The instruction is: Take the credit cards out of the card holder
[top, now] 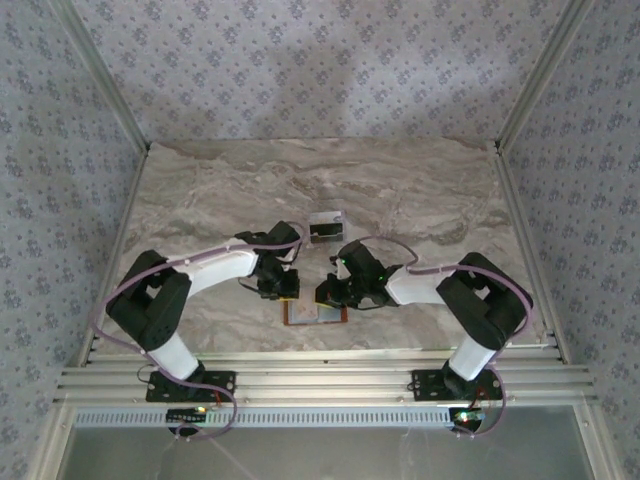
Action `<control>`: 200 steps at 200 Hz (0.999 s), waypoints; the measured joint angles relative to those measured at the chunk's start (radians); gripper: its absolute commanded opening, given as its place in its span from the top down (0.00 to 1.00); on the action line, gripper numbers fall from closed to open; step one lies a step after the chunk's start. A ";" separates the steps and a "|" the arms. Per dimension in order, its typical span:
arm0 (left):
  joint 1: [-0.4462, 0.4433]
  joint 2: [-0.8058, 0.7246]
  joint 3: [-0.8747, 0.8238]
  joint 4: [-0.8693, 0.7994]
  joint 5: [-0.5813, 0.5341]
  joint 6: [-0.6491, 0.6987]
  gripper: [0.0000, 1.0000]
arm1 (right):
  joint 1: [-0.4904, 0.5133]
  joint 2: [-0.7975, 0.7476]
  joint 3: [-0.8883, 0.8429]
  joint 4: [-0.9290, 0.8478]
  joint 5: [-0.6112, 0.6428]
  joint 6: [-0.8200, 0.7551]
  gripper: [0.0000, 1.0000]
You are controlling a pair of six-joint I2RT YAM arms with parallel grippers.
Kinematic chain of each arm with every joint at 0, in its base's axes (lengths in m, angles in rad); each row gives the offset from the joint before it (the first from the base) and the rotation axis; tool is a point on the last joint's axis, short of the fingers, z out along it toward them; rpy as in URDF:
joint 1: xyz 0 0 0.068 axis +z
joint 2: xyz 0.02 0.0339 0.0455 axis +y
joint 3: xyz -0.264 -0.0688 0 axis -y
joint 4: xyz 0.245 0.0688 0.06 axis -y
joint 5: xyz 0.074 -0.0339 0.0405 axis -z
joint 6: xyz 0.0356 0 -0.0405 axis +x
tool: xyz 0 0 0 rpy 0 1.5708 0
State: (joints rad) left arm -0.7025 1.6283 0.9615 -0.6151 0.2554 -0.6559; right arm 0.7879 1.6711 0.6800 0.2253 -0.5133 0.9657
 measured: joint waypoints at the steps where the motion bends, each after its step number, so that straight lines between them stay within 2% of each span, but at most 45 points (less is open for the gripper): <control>1: 0.000 -0.001 0.000 0.001 0.002 0.000 0.81 | 0.000 0.001 0.000 0.001 0.000 0.000 0.92; 65: 0.000 -0.004 -0.045 0.070 0.085 -0.027 0.84 | 0.005 0.010 0.007 0.011 0.000 0.007 0.92; 138: 0.000 0.013 -0.049 0.066 0.066 -0.023 0.86 | 0.005 0.010 0.007 0.010 0.000 0.006 0.91; 200: -0.007 0.017 -0.044 0.067 0.056 -0.014 0.87 | 0.005 -0.021 0.003 -0.020 0.020 0.006 0.97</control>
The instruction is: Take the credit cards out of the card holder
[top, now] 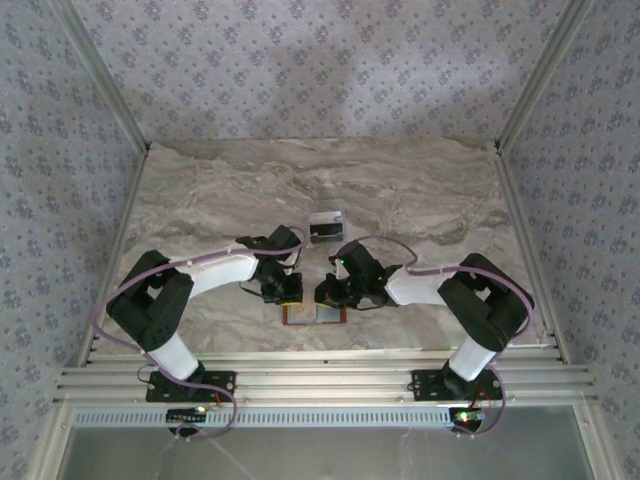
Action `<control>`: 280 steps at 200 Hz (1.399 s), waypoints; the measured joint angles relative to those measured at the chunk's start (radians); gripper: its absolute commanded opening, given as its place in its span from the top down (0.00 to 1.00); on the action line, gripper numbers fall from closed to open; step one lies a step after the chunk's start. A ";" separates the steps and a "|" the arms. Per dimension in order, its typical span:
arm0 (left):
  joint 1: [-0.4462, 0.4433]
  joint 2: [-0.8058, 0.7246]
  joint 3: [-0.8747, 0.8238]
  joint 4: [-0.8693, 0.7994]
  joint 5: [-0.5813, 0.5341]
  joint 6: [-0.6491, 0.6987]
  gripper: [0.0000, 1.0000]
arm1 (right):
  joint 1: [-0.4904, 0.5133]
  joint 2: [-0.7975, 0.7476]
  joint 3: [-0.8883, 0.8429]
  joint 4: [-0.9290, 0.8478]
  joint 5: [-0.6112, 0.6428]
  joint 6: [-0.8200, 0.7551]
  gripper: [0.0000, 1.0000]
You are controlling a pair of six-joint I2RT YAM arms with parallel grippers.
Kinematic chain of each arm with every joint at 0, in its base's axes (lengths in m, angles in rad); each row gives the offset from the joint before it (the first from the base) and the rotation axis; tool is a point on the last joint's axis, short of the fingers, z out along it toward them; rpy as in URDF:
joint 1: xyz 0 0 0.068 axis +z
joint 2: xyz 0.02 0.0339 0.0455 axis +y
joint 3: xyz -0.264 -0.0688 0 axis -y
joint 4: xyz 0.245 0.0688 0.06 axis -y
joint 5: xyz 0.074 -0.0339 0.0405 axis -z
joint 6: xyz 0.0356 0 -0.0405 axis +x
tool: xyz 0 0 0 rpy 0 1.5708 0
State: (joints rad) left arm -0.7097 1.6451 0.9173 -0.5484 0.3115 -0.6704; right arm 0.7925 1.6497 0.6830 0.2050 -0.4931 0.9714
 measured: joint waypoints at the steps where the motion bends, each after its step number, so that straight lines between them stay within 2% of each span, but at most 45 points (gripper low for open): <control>1: 0.000 0.000 0.000 0.000 0.000 0.000 0.87 | 0.000 -0.001 0.000 -0.001 0.000 0.000 0.97; 71: -0.004 0.006 0.005 -0.005 -0.027 0.002 0.87 | -0.023 -0.050 -0.032 -0.026 0.023 0.001 0.98; 161: -0.004 -0.014 0.005 -0.017 -0.033 0.003 0.87 | -0.015 -0.019 -0.031 0.008 0.006 0.007 0.96; 224: -0.003 -0.044 -0.002 0.002 0.000 -0.023 0.87 | -0.005 -0.002 -0.028 0.038 -0.002 0.013 0.96; 280: 0.001 0.000 -0.011 0.021 0.029 -0.023 0.88 | -0.005 -0.002 -0.028 0.037 -0.001 0.013 0.96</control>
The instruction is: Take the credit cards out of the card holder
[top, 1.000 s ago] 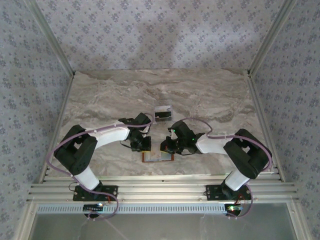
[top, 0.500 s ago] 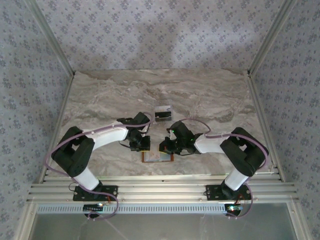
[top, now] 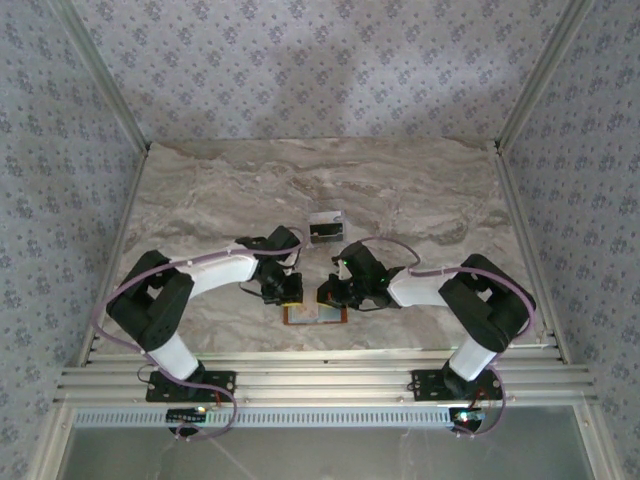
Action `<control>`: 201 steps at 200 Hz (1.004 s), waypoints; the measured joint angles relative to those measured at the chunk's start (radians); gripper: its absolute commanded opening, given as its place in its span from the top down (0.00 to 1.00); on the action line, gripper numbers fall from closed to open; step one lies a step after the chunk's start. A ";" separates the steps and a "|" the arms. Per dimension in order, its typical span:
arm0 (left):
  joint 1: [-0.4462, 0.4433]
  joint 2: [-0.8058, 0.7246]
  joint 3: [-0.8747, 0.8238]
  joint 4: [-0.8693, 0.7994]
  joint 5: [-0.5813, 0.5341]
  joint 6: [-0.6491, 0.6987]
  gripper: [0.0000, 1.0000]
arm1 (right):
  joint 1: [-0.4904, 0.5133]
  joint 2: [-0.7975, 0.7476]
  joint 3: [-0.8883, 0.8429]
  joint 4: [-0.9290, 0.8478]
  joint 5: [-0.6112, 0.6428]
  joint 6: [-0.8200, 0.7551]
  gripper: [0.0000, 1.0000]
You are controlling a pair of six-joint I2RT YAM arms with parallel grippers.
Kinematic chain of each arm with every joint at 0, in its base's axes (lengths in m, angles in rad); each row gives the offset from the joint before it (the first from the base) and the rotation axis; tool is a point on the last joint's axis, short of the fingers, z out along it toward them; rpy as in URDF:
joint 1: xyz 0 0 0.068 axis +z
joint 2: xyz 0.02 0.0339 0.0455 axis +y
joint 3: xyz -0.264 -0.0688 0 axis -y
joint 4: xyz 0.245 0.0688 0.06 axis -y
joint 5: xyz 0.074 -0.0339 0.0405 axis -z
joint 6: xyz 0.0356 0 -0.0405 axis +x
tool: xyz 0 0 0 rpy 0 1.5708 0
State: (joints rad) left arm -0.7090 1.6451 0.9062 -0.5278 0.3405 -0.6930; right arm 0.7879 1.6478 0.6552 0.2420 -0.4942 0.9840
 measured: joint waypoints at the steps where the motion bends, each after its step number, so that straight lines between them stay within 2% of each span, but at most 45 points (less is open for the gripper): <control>1: 0.000 0.000 0.000 0.000 0.001 0.000 0.88 | 0.000 0.000 0.000 0.000 0.000 0.000 0.96; 76: -0.051 0.044 0.085 -0.109 -0.116 0.023 0.88 | 0.000 -0.007 0.000 -0.010 0.010 0.000 0.97; 201: -0.088 0.082 0.141 -0.174 -0.189 0.030 0.88 | -0.002 -0.040 -0.011 -0.037 0.029 0.000 0.99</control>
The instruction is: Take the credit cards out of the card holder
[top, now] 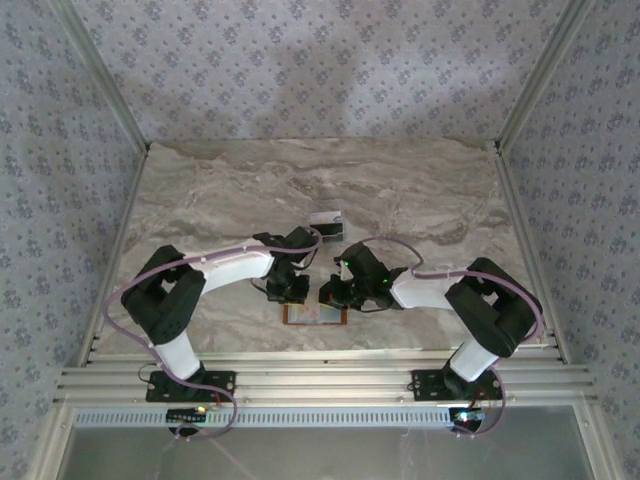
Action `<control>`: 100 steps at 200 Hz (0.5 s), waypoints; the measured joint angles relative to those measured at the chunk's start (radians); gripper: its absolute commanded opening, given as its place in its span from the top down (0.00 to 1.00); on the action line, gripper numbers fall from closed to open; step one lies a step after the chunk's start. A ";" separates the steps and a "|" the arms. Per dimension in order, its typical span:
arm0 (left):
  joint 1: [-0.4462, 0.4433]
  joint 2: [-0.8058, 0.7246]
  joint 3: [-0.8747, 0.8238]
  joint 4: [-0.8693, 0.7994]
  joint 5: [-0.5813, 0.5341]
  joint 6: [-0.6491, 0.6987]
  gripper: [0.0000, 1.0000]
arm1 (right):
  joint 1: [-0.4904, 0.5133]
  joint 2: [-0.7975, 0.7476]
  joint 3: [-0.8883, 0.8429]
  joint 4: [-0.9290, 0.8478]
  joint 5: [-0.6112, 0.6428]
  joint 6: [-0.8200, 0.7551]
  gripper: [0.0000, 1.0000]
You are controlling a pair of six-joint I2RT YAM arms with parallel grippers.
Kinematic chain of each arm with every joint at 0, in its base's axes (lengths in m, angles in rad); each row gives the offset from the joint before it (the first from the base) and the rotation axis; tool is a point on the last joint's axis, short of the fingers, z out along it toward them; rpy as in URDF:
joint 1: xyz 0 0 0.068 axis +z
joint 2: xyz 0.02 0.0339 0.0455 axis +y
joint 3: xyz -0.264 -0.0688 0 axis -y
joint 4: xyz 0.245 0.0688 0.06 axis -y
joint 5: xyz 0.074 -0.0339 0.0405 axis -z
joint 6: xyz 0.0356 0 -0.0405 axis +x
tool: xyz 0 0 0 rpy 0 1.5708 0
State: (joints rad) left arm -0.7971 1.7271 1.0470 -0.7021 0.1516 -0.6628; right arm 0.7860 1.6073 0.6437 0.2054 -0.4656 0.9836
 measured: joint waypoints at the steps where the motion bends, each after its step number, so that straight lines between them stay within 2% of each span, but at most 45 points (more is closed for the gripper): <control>1: -0.001 0.000 0.001 -0.001 -0.001 0.000 0.88 | 0.000 0.000 0.000 0.000 0.000 0.000 0.99; 100: -0.103 0.104 0.127 -0.145 -0.194 0.000 0.88 | -0.003 -0.021 -0.010 -0.012 0.007 0.000 1.00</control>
State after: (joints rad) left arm -0.9001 1.8313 1.1736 -0.8467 -0.0425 -0.6628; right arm 0.7826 1.5867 0.6342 0.1932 -0.4583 0.9836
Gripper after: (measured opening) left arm 0.120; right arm 0.051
